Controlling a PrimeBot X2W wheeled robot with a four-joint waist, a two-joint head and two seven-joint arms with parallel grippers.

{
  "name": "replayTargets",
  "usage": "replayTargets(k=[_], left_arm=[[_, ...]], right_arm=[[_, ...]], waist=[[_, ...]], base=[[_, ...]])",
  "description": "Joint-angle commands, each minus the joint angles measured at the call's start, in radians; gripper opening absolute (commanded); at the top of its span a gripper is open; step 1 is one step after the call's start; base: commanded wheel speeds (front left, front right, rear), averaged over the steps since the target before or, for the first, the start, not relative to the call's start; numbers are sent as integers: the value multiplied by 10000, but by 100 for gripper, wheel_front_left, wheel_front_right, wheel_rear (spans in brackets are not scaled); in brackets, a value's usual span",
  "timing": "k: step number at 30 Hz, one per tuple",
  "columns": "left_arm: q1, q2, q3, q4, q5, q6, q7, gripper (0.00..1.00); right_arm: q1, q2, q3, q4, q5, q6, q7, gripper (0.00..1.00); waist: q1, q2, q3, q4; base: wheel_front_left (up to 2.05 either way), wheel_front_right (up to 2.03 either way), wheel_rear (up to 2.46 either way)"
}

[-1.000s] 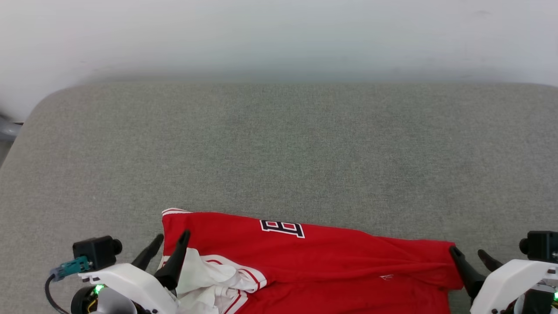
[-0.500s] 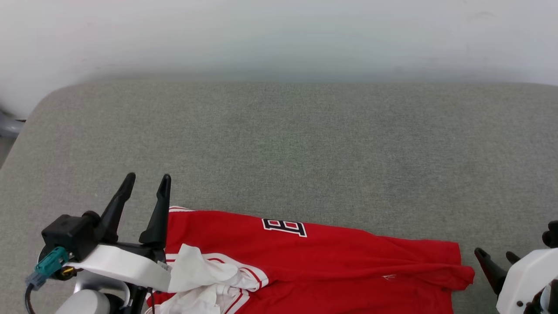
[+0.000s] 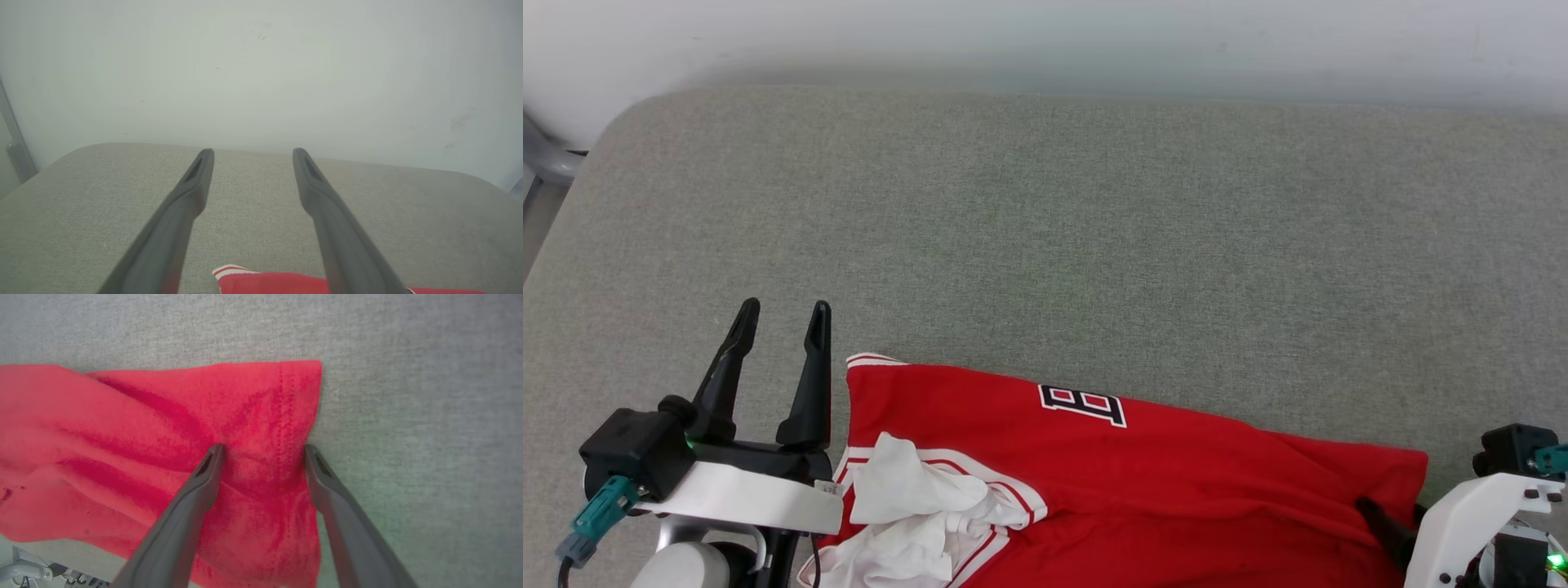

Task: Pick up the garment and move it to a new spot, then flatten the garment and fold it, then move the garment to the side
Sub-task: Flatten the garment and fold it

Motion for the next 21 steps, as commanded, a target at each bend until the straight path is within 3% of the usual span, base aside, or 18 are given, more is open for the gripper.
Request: replayTargets(k=[1, 5, 6, 7, 21], left_arm=[[92, -146, 153, 47, 86, -180, -44, 100], [177, -307, 387, 271, 312, -481, -45, 100], [166, -345, 446, 298, 371, -533, -45, 100], [176, -370, 466, 352, 430, -597, -45, 100], [530, -582, 748, 468, 1038, -808, -44, 100]], right_arm=[[102, 40, 98, 319, 151, -4, 66, 100], [190, 125, 550, 999, 638, -1, 270, 100], [179, 136, 653, 1110, 710, -1, 309, 35], [137, 139, 724, 1172, 815, -1, 290, 0], [-633, -77, 310, 683, 831, -4, -280, 0]], waist=[[-1, -1, 114, 102], [-1, -1, 131, 107], [-1, -1, 111, 92], [-1, -1, 78, 71], [-1, -1, -647, -224]], base=[[0, 0, 0], [0, 0, 0], [0, 0, 0], [0, 0, 0], [0, 0, 0]])
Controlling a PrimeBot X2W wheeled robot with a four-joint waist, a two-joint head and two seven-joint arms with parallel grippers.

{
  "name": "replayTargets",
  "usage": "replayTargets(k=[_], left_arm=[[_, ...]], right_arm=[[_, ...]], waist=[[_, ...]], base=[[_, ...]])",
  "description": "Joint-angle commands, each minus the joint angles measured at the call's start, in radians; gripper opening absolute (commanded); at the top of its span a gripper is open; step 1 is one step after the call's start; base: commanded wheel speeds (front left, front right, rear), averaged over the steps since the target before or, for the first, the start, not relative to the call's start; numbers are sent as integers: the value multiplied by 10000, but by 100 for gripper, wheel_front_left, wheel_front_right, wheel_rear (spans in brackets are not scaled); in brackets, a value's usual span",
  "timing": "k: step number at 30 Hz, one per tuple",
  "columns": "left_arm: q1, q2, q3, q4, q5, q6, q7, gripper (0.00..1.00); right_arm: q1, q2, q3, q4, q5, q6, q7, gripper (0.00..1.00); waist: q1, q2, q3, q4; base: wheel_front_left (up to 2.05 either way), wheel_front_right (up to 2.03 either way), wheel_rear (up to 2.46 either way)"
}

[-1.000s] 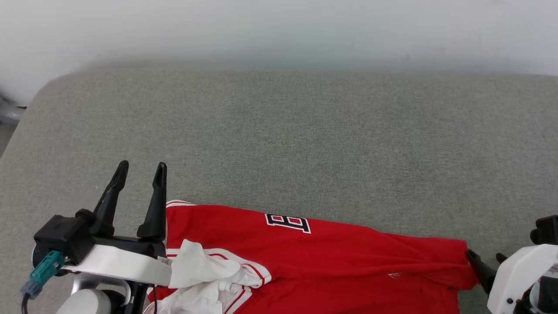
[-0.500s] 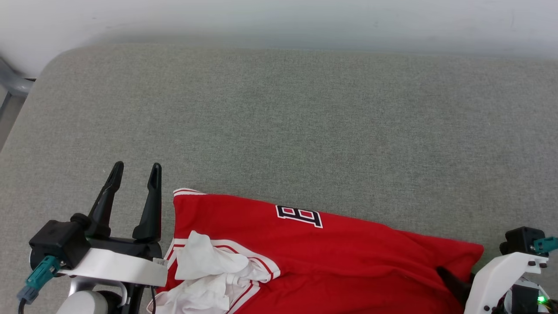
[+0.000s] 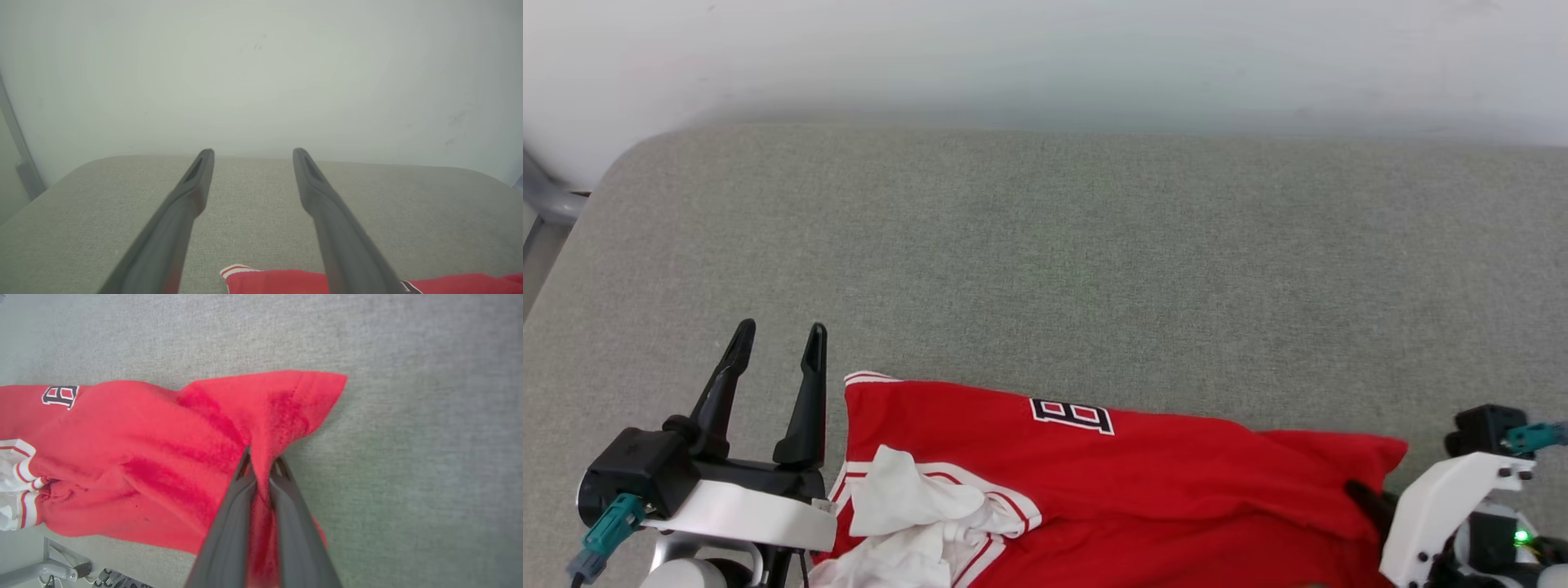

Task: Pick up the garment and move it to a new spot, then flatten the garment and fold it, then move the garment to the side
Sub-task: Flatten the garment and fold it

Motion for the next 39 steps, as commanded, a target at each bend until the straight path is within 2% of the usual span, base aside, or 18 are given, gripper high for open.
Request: replayTargets(k=[1, 6, 16, 20, 23, 26, 31, 35, 39], left_arm=[[131, -31, 47, -72, 157, 12, -42, 100], [213, -115, 13, -36, 274, 28, -43, 100], [276, -126, -97, 85, 454, -3, -43, 100], [194, -109, -141, 176, 450, -39, -43, 100], [152, -125, -191, 253, 435, -54, -43, 100], [143, -155, -253, 327, 415, -69, -43, 100], [166, -185, -355, 418, 373, -80, 82, 100], [41, -181, -455, 443, 371, -105, 150, 100], [-33, -221, -554, 503, 357, -99, 203, 100]], right_arm=[[-100, -124, -290, -84, -34, -4, -26, 0], [-19, -144, -987, -288, -177, -4, 82, 0], [250, -295, -3266, -989, -388, -4, 828, 0], [-58, -99, -3712, -899, 244, -4, 1357, 0], [-258, 11, -3781, -639, 1468, -4, 2210, 0], [-271, 38, -3349, -83, 3499, -4, 2854, 0], [-136, 33, -2049, 569, 6557, -4, 2949, 0], [-177, 32, -791, 810, 8132, -3, 2670, 0], [-436, 30, 480, 1014, 9064, -3, 2228, 0]], waist=[[0, 0, -88, -55], [0, 0, -163, -135], [0, 0, -231, -411], [0, 0, -226, -496], [0, 0, -266, -515], [0, 0, -366, -493], [0, 0, -506, -397], [0, 0, -535, -225], [0, 0, -489, -7]], base=[[0, 0, 0], [0, 0, 0], [0, 0, 0], [0, 0, 0], [0, 0, 0], [0, 0, 0], [0, 0, 0], [0, 0, 0], [0, 0, 0]])
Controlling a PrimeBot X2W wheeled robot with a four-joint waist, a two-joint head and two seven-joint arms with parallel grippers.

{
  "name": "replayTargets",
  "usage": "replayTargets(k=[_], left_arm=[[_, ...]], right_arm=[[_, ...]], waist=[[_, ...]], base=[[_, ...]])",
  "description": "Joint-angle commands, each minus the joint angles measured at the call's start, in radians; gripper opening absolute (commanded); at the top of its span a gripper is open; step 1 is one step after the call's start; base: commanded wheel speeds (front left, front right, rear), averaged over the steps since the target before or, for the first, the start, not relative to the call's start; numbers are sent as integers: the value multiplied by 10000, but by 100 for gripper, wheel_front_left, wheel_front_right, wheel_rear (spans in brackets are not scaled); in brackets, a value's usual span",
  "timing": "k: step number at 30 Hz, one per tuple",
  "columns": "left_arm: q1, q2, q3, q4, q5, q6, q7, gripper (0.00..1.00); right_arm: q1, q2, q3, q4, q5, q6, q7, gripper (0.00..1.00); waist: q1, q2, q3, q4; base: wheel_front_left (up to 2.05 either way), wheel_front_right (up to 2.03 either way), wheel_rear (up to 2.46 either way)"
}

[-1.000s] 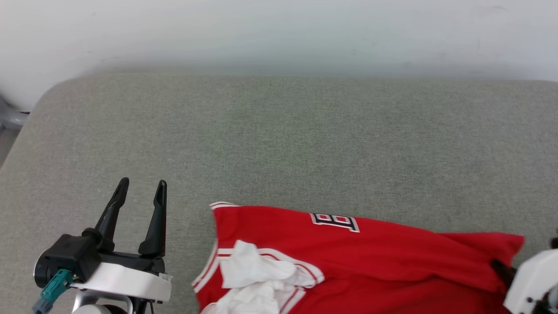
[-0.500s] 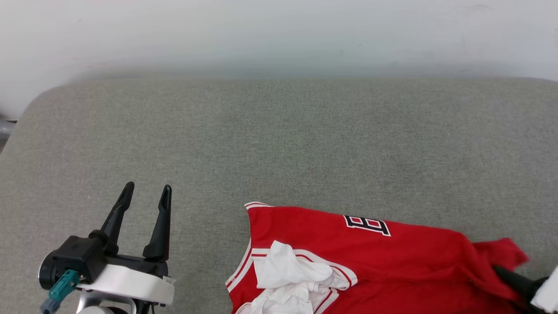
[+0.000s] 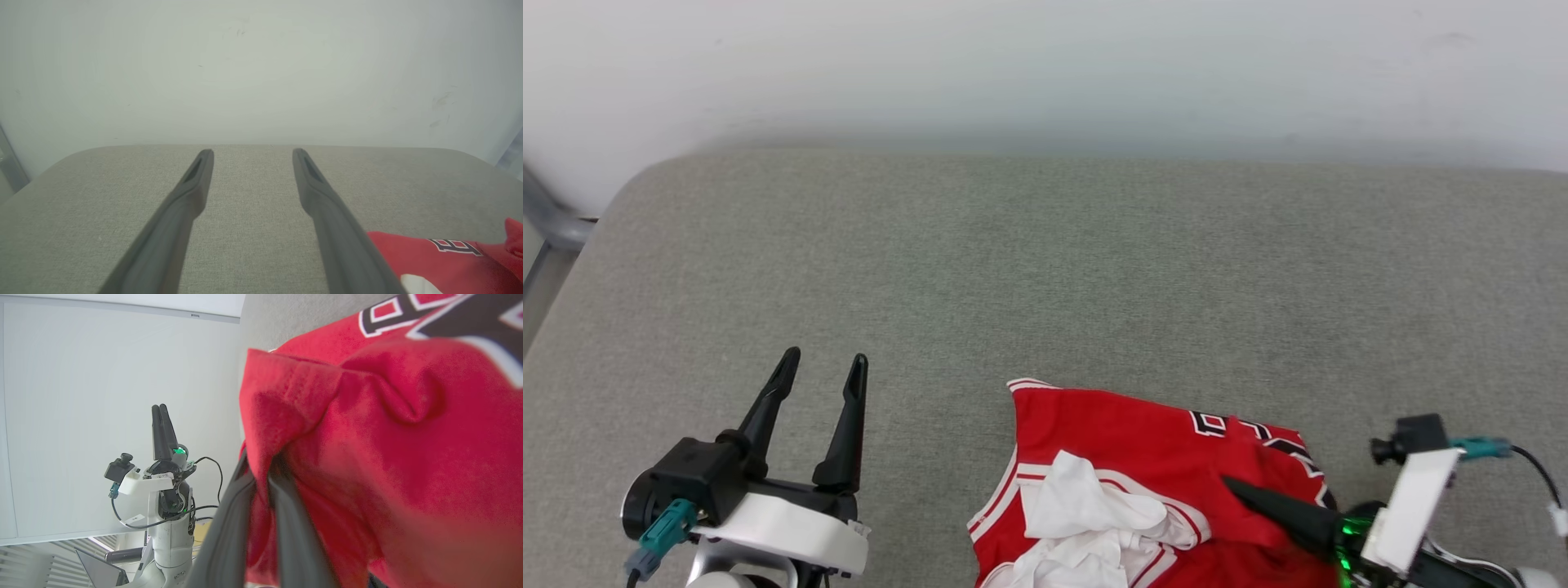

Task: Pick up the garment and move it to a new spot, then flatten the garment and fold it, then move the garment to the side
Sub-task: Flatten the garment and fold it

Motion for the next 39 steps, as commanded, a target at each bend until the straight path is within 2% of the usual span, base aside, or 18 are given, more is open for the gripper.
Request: replayTargets(k=[1, 10, 15, 16, 17, 18, 22, 27, 33, 39], left_arm=[[-171, -44, -69, 34, -7, -30, 21, 100], [-580, -163, -172, 258, -88, -212, -41, 100], [-764, -238, -146, 411, -87, -305, -92, 100], [-802, -258, -140, 449, -89, -344, -110, 100], [-812, -274, -133, 485, -87, -363, -124, 100], [-824, -286, -121, 524, -82, -378, -140, 100], [-888, -324, -62, 649, -53, -436, -156, 100], [-889, -314, -103, 806, 22, -508, -174, 100], [-813, -279, -39, 845, 75, -395, -188, 100], [-575, -279, 47, 805, 104, -183, -196, 100]], right_arm=[[-221, 15, 376, 86, 179, -1, -179, 0], [-1148, 14, 3164, 705, 1139, -1, -1715, 0], [-1632, 10, 4138, 1065, 905, -1, -2768, 0], [-1697, 10, 4268, 1158, 872, -1, -2951, 16], [-1740, 12, 4394, 1246, 845, -1, -3079, 48], [-1791, 12, 4495, 1312, 802, -1, -3215, 100], [-1922, 9, 4745, 1328, 699, -1, -3624, 100], [-2069, -140, 4940, 654, 174, -1, -4181, 100], [-2004, -750, 4709, 69, -2010, -1, -6016, 100], [-1581, -1187, 3450, -159, -4508, -1, -7157, 100]], waist=[[0, 0, 58, 139], [0, 0, 529, 674], [0, 0, 852, 815], [0, 0, 897, 834], [0, 0, 933, 846], [0, 0, 958, 851], [0, 0, 991, 821], [0, 0, 845, 649], [0, 0, 612, 416], [0, 0, 400, 147]], base=[[0, 0, 0], [0, 0, 0], [0, 0, 0], [0, 0, 0], [0, 0, 0], [0, 0, 0], [0, 0, 0], [0, 0, 0], [0, 0, 0], [0, 0, 0]])
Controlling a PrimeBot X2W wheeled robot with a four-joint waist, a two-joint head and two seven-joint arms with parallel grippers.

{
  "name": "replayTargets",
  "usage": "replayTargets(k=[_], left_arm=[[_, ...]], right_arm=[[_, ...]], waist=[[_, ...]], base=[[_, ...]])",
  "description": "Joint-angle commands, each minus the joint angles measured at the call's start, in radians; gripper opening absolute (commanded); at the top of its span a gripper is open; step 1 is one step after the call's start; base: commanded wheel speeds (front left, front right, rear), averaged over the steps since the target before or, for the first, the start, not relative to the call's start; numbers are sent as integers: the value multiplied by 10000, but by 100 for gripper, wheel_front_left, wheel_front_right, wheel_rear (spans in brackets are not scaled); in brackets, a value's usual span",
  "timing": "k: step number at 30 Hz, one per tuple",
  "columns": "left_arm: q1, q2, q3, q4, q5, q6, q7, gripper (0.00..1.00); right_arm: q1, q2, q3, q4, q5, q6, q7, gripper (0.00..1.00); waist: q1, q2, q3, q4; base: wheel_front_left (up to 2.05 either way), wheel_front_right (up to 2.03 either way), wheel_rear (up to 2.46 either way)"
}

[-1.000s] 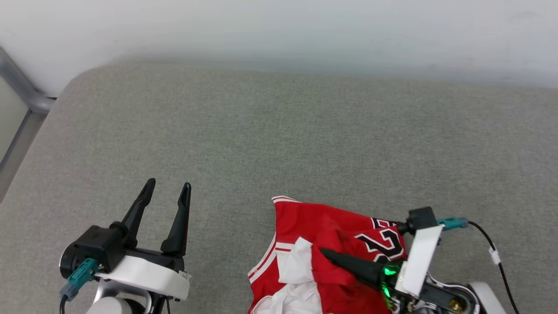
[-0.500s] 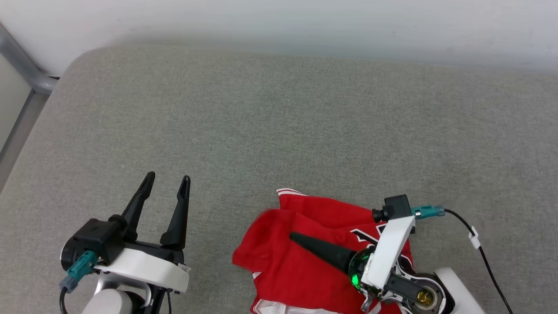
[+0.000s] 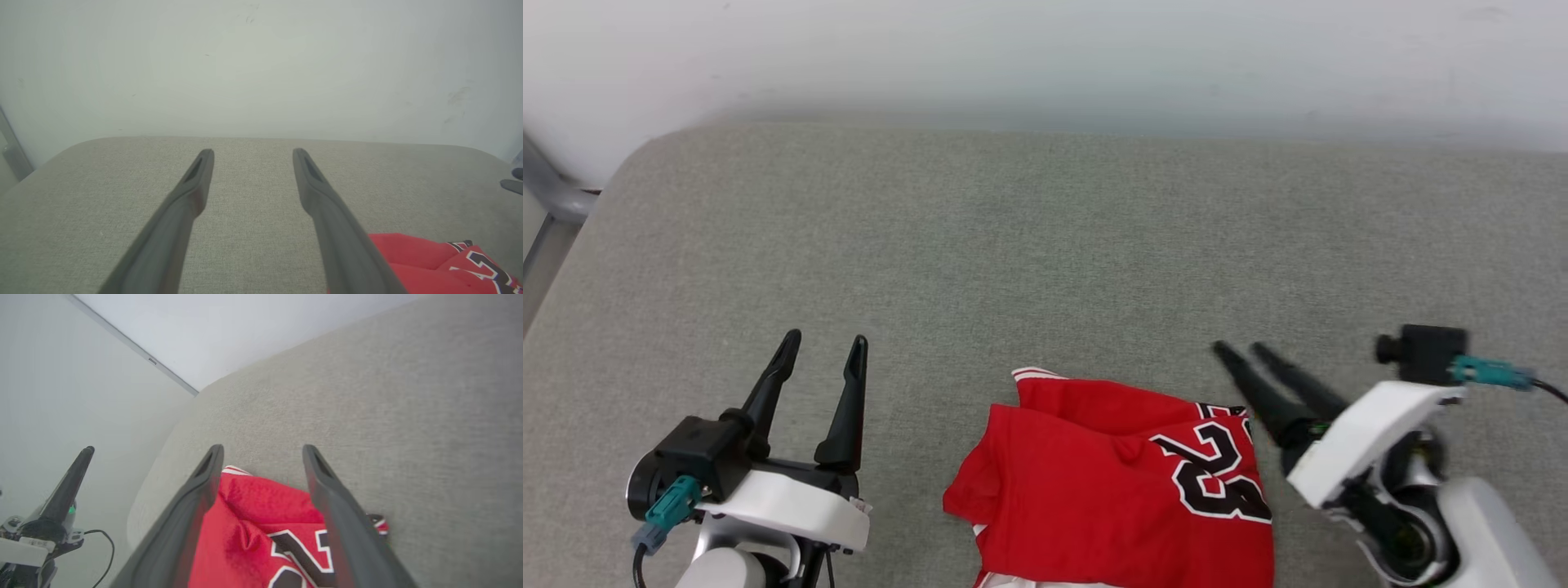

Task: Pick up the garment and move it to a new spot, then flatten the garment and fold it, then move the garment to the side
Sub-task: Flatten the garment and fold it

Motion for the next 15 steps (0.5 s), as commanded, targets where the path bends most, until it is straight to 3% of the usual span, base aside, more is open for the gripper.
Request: replayTargets(k=[1, 3, 4, 8, 15], left_arm=[[155, -7, 45, -46, 41, 109, -54, 100], [204, -6, 69, -57, 40, 152, -54, 100], [303, 6, 119, -65, 4, 226, -45, 100], [434, 34, 238, -80, -72, 378, -27, 100], [577, 40, 248, 12, -91, 511, 4, 100]], right_arm=[[220, -176, -523, -149, -980, -1, -309, 100], [319, -175, -842, -231, -1489, -1, -415, 100], [556, -114, -1499, -496, -2621, -1, -615, 100], [897, 124, -2583, -1467, -4577, -2, -942, 100], [1586, 540, -3366, -3009, -6766, -2, -1801, 100]], waist=[[0, 0, -108, -143], [0, 0, -153, -204], [0, 0, -249, -308], [0, 0, -353, -536], [0, 0, -631, -761]], base=[[0, 0, 0], [0, 0, 0], [0, 0, 0], [0, 0, 0], [0, 0, 0]])
